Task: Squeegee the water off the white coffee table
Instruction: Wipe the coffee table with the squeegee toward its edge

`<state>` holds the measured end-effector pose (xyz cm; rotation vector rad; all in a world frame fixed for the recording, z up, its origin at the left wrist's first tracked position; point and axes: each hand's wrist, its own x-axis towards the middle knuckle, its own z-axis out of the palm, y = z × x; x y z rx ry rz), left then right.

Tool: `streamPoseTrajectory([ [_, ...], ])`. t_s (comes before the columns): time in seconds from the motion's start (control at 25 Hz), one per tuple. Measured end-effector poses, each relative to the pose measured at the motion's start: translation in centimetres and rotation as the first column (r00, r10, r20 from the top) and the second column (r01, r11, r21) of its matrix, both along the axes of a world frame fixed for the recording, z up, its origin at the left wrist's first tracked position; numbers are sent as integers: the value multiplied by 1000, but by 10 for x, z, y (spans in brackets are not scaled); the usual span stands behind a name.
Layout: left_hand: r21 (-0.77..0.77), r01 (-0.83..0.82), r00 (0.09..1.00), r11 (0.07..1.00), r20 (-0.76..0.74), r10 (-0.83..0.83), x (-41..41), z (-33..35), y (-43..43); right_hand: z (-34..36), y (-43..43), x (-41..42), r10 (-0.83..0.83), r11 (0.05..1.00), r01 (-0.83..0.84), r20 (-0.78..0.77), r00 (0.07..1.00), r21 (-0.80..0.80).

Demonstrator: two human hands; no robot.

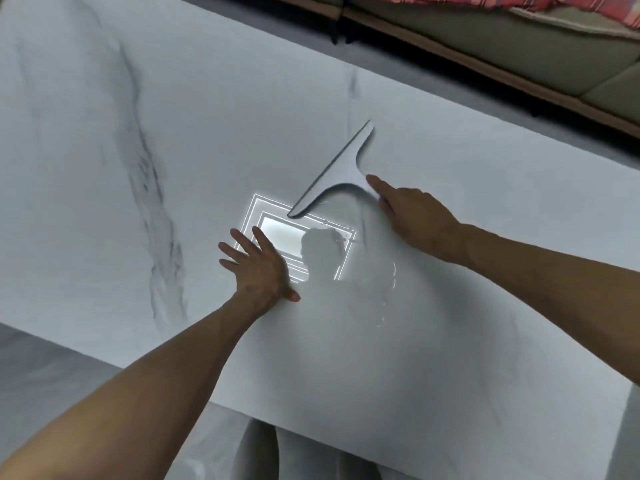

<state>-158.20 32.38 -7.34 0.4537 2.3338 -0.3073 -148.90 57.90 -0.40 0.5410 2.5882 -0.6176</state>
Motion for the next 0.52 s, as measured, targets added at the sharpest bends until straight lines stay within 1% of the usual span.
streamPoseTrajectory([
  [0.12,-97,-86,996,992,8,87,-2,-9,9,16,-5,69,-2,1000,1,82,997,11],
  [0.2,-156,-169,985,973,17,173,-5,-13,15,27,-6,106,-11,999,6,143,990,33],
  [0.28,-162,-202,979,966,-1,205,-3,-17,17,43,-9,135,-12,997,-2,193,981,72],
  [0.32,-137,-207,978,969,-17,206,-3,-17,18,50,-9,142,-20,996,1,212,977,91],
  [0.4,19,-205,976,979,-67,206,-6,-16,17,62,-3,140,-81,995,69,176,981,73],
  [0.44,99,-149,981,984,-112,160,-10,-13,19,64,4,128,-127,991,121,116,985,55],
  [0.48,149,-68,985,987,-149,90,-15,-11,24,65,12,110,-177,984,175,48,983,36],
  [0.52,158,-3,992,987,-125,23,-20,-9,34,65,24,87,-226,974,226,-16,974,20],
])
